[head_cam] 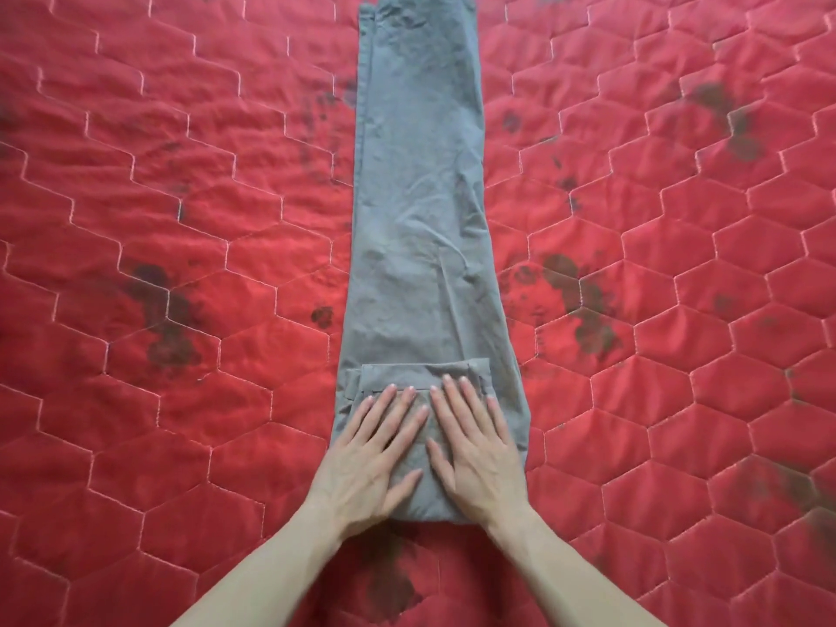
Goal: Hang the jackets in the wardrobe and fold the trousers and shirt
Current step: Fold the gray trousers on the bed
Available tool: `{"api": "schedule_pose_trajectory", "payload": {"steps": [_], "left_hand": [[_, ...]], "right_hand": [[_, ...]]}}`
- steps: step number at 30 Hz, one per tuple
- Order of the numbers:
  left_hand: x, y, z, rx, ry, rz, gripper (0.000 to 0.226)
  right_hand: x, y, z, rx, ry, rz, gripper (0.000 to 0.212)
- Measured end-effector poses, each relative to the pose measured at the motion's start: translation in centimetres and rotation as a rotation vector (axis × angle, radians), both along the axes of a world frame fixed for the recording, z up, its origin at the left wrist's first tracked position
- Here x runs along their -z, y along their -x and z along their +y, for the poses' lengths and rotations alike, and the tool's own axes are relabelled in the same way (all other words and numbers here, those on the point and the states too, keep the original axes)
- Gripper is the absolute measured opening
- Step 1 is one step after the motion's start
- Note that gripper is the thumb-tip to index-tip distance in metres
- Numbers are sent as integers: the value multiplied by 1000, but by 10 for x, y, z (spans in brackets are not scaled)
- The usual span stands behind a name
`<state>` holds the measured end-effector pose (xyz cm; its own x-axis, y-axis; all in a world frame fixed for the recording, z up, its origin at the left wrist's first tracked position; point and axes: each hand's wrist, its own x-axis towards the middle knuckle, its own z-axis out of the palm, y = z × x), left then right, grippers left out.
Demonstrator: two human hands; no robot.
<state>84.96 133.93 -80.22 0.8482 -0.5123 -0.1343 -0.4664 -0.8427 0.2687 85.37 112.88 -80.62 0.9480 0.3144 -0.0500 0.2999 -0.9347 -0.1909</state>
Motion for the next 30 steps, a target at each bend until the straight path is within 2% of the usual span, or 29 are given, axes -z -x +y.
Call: {"api": "schedule_pose_trajectory", "payload": {"steps": [3, 7, 10, 12, 15, 17, 20, 22, 23, 26, 30], "left_hand": [[21, -3, 5, -4, 59, -18, 84], [23, -6, 7, 4, 133, -34, 83], [13, -7, 8, 25, 189, 20, 79], [11, -19, 21, 131, 171, 24, 76], [6, -36, 54, 369, 42, 30, 86], [3, -50, 79, 500, -41, 32, 95], [1, -68, 105, 590, -85, 42, 98], [3, -72, 110, 618, -103, 1, 92], [5, -72, 109, 624, -102, -35, 85], [8, -70, 98, 584, -71, -104, 68], [4, -71, 87, 486, -22, -20, 73]], "right_hand": [[16, -5, -5, 131, -59, 11, 73], [22, -7, -7, 97, -106, -6, 72], [15, -4, -12, 63, -146, 21, 72], [11, -11, -24, -69, -160, 77, 72], [0, -29, -59, -398, -58, 155, 73], [-10, -49, -88, -590, 2, 221, 87], [-22, -74, -123, -756, 88, 300, 111], [-25, -83, -135, -819, 170, 287, 114], [-24, -86, -136, -843, 208, 246, 110], [-17, -89, -131, -853, 203, 48, 79], [-10, -93, -112, -780, 178, -38, 61]]}}
